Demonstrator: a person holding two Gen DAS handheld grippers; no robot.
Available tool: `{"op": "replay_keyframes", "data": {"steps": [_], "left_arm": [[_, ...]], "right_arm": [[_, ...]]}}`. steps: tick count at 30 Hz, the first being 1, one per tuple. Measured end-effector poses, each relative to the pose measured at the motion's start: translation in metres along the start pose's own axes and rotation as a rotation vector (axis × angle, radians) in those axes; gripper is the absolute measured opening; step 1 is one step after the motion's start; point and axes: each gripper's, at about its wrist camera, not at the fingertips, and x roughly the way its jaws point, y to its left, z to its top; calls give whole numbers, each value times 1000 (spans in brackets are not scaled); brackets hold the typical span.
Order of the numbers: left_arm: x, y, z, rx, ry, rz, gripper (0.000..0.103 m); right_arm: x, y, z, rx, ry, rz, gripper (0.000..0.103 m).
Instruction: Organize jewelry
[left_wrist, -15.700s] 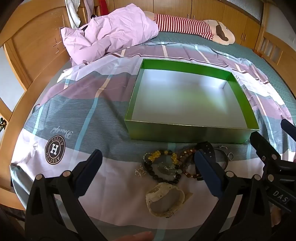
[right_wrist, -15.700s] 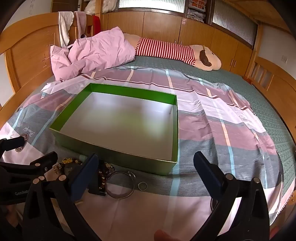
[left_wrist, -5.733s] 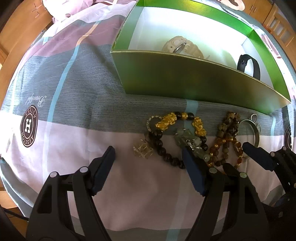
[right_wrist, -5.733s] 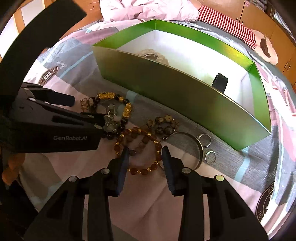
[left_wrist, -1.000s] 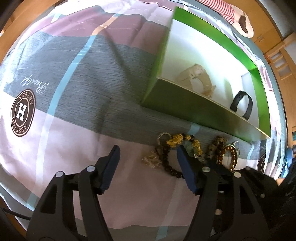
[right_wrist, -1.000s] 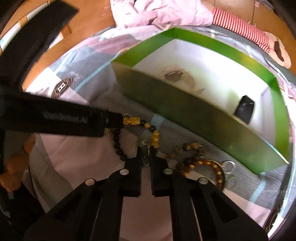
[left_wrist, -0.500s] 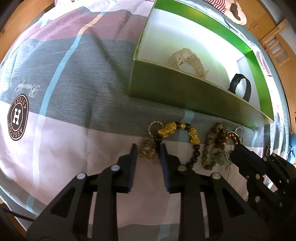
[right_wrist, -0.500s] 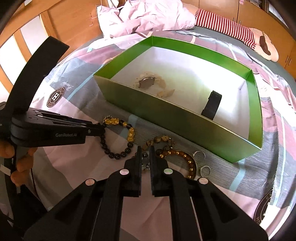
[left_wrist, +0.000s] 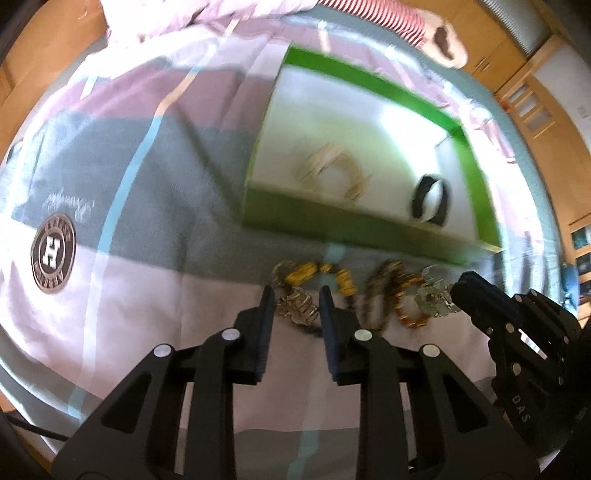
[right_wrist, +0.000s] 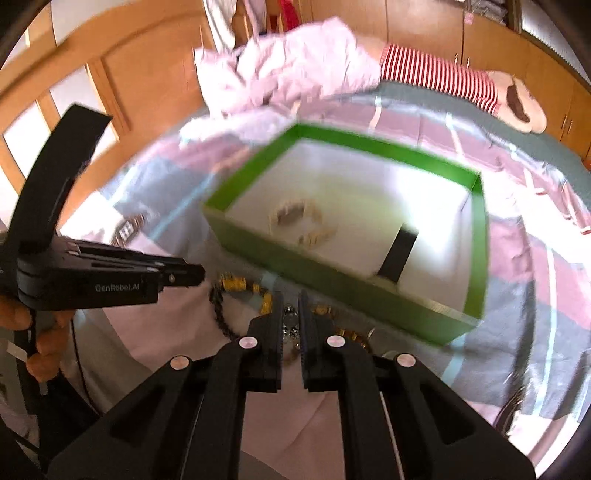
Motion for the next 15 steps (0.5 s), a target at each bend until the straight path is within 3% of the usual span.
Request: {"op": "replay_keyframes", "data": {"steps": [7,13,15], "left_arm": [[-16,-28,55,45,-111,-11,25],[21,-38,71,59,-93,3,25],[25,-37,68,54,-90,7,40]], "right_arm": [[-13,-34,43,56,-119,-77,8],[22,-69,39,132,-75,-130,8],[25,-74,36,136,-68,-155,15]]}}
